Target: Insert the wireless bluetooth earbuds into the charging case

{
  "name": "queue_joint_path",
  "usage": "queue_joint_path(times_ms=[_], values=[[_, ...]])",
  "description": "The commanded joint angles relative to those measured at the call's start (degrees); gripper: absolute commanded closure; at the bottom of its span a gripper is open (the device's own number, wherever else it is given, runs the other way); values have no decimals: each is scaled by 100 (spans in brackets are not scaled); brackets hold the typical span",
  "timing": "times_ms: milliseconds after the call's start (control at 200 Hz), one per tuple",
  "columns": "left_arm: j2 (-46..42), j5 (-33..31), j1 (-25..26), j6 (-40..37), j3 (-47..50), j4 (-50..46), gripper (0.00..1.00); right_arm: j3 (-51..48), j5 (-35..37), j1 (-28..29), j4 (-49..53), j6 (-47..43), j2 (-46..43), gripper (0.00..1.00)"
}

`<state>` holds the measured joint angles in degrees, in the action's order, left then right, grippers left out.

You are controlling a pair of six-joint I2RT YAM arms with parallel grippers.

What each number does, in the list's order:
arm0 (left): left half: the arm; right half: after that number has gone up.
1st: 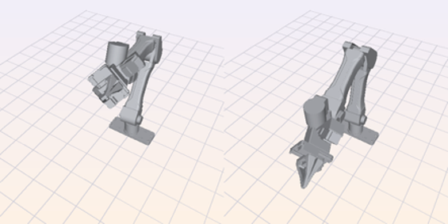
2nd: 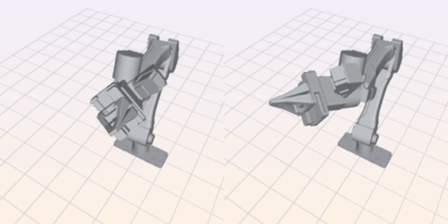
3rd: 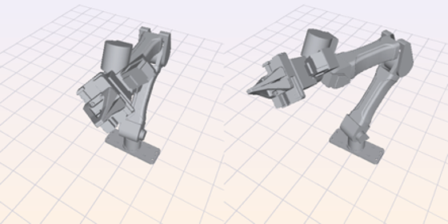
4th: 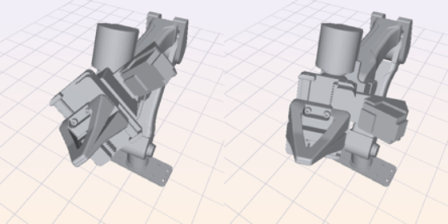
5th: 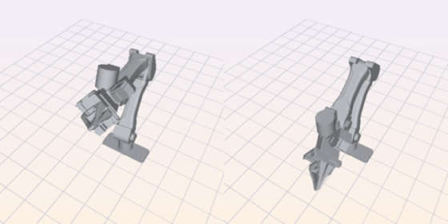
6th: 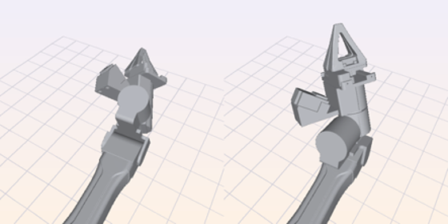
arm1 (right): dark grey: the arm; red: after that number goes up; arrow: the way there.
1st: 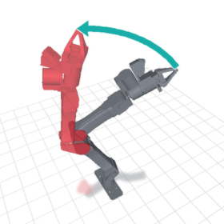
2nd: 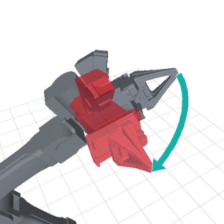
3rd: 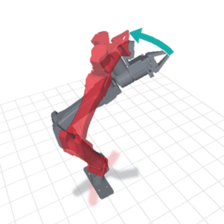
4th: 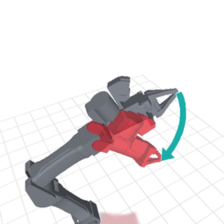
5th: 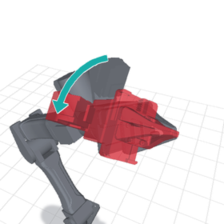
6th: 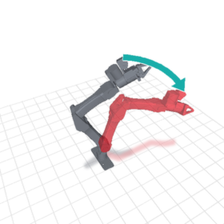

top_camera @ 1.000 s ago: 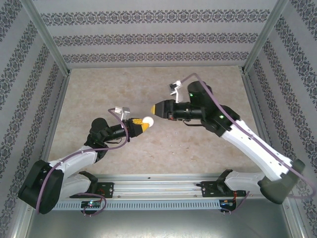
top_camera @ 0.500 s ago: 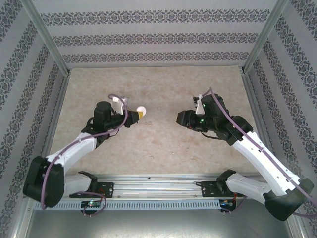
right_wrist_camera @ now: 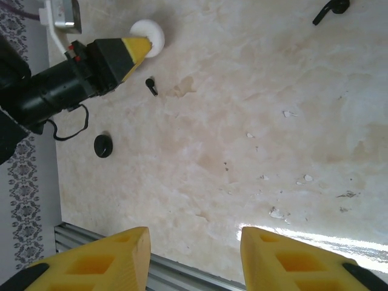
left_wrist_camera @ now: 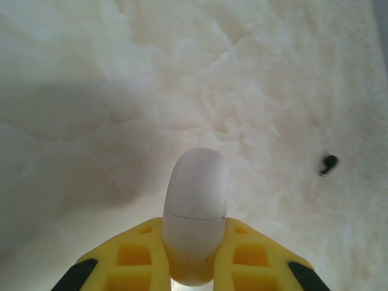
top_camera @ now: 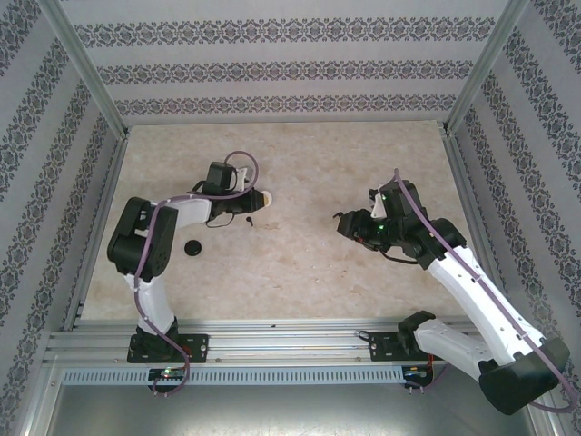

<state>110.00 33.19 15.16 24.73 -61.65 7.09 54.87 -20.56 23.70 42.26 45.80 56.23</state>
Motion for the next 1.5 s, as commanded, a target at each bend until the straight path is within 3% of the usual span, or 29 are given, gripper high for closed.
queue_joint_path(times_ms=[0,270,550,729,859,1234,1499], values=[[344,-507,173,-373,-491,-413,86,-120,-226,-133,262,-232,-133,56],[576,-1269,274,-788,-1053,-1324,56,-139,-523,-491,336,-431,-147,56],[-363,-1613,216,-1442,-828,-1851,43,-58,-568,-492,168,-461,-25,55],[-1274,-2034,-12,-1362,-258,-1988,38,-29,-500,-456,191,-599,-9,55],[-1913,-2527,-383,-990,245,-2520,28,-25,-492,-391,107,-677,167,55],[-2564,-2508,-1554,351,1055,-4274,25,142,-421,191,-244,-651,827,54],[-2552,-2285,-1692,567,1251,-4505,20,128,-368,267,-187,-704,856,53]])
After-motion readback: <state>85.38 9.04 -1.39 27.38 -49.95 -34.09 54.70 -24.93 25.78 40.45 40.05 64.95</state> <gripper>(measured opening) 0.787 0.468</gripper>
